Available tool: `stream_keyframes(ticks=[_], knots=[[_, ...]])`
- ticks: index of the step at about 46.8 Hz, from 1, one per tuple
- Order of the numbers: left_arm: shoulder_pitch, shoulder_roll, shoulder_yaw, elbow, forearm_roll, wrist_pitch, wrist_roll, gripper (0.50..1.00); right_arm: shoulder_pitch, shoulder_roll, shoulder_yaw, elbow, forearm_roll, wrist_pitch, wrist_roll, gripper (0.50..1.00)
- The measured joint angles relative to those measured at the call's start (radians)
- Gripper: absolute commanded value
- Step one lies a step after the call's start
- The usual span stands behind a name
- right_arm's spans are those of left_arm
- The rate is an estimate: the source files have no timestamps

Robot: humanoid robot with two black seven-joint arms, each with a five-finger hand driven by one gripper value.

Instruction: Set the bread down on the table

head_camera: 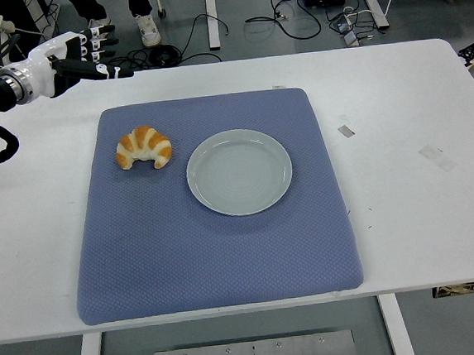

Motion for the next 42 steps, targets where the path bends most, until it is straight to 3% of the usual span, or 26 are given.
stream_keyframes(ticks=[21, 42], knots=[[0.163, -0.093, -0.257, 0.006, -0.092, 0.001, -0.002, 0.983, 0.0, 0.0, 0.001, 0.0, 0.0, 0.0, 0.0, 1.0], [0.207, -0.182, -0.377, 0.059, -0.115, -0.002, -0.007, 0.983, -0.007, 0.0, 0.002, -0.003, 0.0, -0.003, 0.0, 1.0]])
